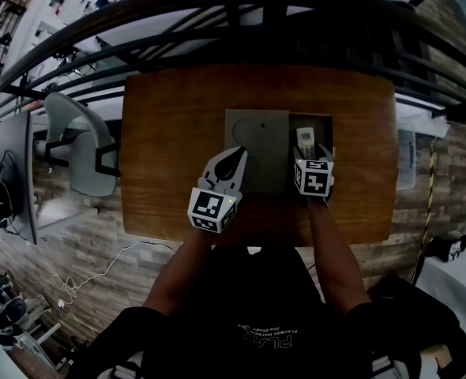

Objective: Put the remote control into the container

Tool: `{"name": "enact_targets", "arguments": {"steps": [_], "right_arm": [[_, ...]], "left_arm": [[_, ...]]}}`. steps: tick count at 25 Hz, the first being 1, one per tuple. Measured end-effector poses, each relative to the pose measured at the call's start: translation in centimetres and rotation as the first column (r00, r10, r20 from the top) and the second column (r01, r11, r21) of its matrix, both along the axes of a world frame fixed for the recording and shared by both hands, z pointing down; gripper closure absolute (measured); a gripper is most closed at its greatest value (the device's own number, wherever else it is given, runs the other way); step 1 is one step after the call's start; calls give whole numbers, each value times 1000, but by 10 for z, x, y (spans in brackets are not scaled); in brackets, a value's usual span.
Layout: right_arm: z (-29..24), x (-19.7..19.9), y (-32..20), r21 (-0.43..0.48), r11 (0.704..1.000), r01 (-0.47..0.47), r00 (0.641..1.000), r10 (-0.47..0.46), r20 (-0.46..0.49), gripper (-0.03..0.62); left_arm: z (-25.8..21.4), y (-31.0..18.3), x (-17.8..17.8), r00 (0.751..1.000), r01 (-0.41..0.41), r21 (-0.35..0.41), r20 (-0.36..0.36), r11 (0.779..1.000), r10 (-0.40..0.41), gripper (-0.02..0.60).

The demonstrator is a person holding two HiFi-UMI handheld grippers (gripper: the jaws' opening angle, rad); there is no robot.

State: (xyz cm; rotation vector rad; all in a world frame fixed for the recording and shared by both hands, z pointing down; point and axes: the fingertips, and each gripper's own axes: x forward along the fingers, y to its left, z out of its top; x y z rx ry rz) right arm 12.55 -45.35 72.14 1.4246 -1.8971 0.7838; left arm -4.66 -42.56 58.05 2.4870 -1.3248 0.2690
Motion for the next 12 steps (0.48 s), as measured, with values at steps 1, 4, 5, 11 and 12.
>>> {"name": "enact_targets", "arguments": {"steps": [1, 4, 5, 11, 12], "right_arm": [[2, -3, -1, -11, 1000, -1, 1000, 1, 5, 327], [5, -4, -3, -27, 1000, 0, 1000, 0, 12, 327], [5, -1, -3, -29, 1000, -1, 1000, 1, 9, 327], [5, -1, -2, -39, 999, 9, 1000, -8, 5, 327], [5, -3, -3, -40, 999, 18, 1000, -18, 5, 327]], "left_arm": [[0, 0, -4, 1000, 3, 0, 7, 1000, -3, 575], [-1, 0, -8, 1000, 15, -5, 13, 1000, -15, 575], [-1, 0, -7, 1000, 17, -7, 11, 1000, -17, 575], [-3, 4, -9, 1000, 20, -7, 4, 1000, -20, 575], [-3, 5, -10, 1000, 16, -5, 3, 1000, -16, 575]]}}
